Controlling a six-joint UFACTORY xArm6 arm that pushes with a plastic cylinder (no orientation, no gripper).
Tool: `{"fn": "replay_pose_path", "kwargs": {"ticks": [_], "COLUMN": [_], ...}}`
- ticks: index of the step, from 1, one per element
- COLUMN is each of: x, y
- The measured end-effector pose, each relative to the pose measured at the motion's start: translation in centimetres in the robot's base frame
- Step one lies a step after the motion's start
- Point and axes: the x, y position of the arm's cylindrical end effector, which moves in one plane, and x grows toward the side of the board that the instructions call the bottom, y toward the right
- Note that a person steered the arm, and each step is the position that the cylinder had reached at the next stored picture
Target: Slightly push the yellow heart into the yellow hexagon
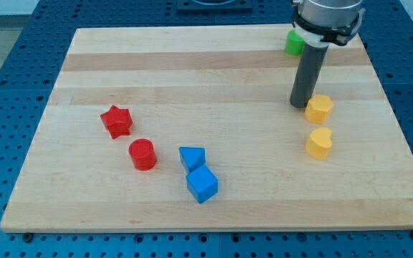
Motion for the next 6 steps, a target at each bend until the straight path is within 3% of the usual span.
{"fn": "replay_pose_path", "kwargs": {"ticks": [2, 5, 6], "x": [-0.7, -0.1, 4.1], "y": [2.1, -4.0, -4.7]}}
